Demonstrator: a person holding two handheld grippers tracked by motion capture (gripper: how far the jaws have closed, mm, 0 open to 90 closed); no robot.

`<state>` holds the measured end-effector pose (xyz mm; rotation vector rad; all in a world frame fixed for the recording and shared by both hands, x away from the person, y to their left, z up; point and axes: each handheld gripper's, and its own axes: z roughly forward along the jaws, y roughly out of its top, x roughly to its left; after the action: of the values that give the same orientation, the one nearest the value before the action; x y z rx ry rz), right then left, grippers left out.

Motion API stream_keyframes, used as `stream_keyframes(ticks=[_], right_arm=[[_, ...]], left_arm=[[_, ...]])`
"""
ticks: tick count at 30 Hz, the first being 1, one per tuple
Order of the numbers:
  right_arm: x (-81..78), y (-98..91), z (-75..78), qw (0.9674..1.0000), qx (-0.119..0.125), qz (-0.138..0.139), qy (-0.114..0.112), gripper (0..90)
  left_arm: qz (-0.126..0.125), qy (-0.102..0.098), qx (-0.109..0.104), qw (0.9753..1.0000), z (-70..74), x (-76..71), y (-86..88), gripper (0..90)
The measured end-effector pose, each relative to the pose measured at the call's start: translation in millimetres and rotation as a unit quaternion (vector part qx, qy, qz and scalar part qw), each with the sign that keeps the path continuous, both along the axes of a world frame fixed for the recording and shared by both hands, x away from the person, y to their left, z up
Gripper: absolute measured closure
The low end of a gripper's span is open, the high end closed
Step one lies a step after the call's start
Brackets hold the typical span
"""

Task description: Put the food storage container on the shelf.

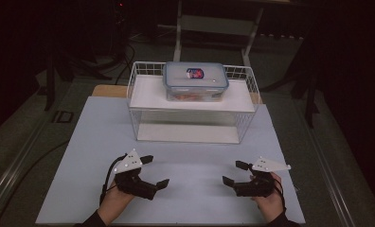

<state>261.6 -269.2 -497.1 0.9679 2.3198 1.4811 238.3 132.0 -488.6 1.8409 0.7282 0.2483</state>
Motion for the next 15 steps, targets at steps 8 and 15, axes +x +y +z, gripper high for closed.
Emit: stream_keyframes(ticks=[8,15], right_arm=[[1.0,-12.0,-7.7,0.9997,-0.014,-0.02,0.001,14.9],[5.4,-13.3,-13.2,0.9994,-0.019,-0.024,0.017,14.9]], left_arm=[[-0.005,0.009,0.003,0.9999,-7.3,1.5,-1.9,0.0],[-0.007,0.012,0.002,0.9999,-9.2,2.3,-2.0,0.0]])
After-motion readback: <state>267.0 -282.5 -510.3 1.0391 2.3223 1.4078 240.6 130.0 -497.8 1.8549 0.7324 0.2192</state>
